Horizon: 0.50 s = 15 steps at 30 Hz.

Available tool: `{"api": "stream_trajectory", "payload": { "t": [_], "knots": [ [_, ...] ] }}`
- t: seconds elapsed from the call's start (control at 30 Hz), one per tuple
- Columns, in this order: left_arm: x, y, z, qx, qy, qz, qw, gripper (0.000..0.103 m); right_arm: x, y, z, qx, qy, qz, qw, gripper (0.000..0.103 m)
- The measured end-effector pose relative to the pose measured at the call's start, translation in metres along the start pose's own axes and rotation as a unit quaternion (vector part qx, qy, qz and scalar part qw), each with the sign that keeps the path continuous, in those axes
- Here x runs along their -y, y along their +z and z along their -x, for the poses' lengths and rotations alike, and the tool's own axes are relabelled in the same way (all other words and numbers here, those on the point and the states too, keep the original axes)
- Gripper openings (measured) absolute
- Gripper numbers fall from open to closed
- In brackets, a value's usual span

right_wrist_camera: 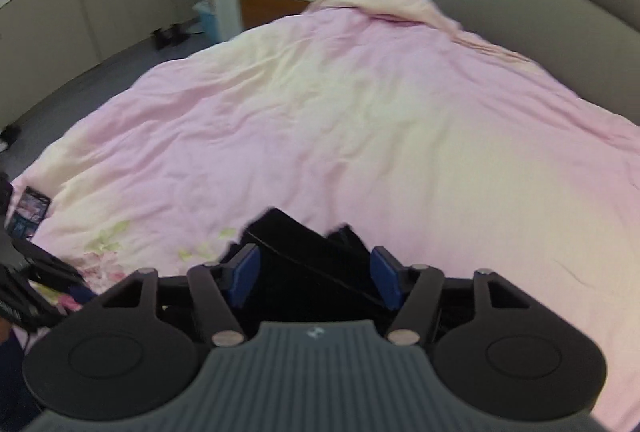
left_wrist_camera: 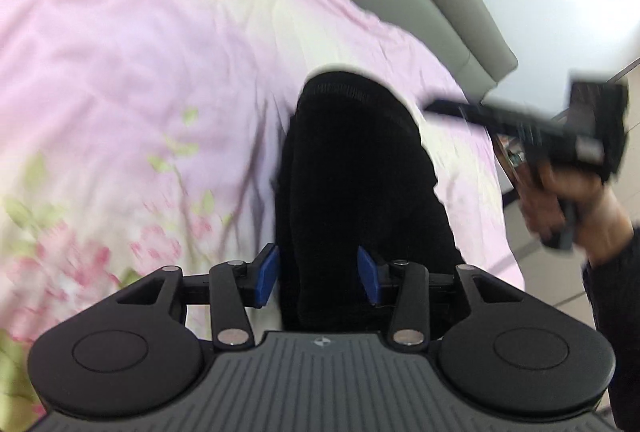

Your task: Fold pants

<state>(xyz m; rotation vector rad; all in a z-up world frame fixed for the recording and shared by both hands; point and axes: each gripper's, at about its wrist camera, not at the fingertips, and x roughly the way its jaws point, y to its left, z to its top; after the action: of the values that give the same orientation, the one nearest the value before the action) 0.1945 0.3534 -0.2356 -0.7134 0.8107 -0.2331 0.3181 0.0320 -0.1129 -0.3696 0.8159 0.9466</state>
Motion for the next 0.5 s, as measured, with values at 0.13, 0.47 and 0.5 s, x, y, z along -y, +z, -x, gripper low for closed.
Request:
{"api": "stream_trajectory", "payload": {
  "t": [0.13,0.47,0.5],
  "knots": [
    [0.029,0.019,0.009,0.040,-0.004,-0.047,0.9981,0.049,0.004,-0.061,0.046,0.004,-0.025,-0.032,0.999,0.048],
    [0.051,0.004,-0.084,-0.031,0.093,-0.127,0.9871,0.045,-0.021,-0.175,0.037,-0.018,-0.023,-0.123,0.992,0.038],
    [0.042,0.002,-0.086,-0.031,0.085,-0.105,0.9903,0.045,-0.020,-0.188,0.041,-0.019,-0.021,-0.136,0.990,0.038]
  ]
}}
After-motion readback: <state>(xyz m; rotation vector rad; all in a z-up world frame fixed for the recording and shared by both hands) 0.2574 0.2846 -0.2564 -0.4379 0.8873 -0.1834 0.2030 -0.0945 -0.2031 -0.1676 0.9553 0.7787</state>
